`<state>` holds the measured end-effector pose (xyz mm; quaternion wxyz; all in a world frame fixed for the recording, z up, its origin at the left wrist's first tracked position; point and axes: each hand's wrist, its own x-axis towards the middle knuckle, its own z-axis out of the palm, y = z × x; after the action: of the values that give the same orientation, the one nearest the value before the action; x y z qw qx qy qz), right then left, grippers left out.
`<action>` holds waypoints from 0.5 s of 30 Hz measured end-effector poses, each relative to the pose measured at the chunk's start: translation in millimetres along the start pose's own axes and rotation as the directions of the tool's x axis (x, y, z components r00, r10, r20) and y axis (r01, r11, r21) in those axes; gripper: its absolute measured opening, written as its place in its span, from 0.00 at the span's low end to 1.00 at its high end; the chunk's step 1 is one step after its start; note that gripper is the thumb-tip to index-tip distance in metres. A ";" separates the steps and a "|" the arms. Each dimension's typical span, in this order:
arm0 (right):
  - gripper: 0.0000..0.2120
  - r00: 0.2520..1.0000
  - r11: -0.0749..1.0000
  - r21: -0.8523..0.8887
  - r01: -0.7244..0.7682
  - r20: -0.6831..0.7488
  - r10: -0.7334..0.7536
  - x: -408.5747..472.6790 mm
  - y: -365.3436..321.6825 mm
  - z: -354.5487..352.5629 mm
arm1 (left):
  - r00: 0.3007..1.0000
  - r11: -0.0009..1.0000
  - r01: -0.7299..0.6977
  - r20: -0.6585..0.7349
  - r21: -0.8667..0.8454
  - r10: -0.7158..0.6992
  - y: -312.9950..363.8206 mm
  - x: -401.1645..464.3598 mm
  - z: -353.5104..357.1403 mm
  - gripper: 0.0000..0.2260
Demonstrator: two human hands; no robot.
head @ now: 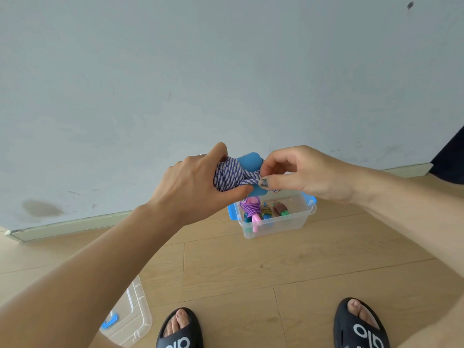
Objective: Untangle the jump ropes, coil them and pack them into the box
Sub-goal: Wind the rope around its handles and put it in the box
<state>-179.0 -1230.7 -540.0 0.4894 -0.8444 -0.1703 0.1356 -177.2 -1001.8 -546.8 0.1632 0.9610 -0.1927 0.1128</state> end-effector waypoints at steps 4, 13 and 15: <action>0.04 0.998 0.992 -0.125 0.002 -0.055 -0.009 2.3 0.2 4.1 | 1.000 1.000 -0.002 0.007 -0.017 0.003 1.6 -0.2 -0.3 0.25; 0.02 0.928 0.865 -0.491 0.103 -0.265 -0.261 1.1 0.9 23.8 | 0.994 0.991 0.112 0.018 -0.076 -0.111 10.2 -1.3 2.3 0.24; 0.03 0.904 0.842 -0.526 0.124 -0.290 -0.314 2.2 -2.2 27.1 | 0.991 0.986 0.137 0.010 -0.099 -0.137 12.2 -1.1 2.1 0.24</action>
<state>-188.1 -1207.6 -551.2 0.2918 -0.9258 -0.2025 -0.1296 -182.7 -1012.8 -545.7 0.2179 0.9628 -0.1317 0.0902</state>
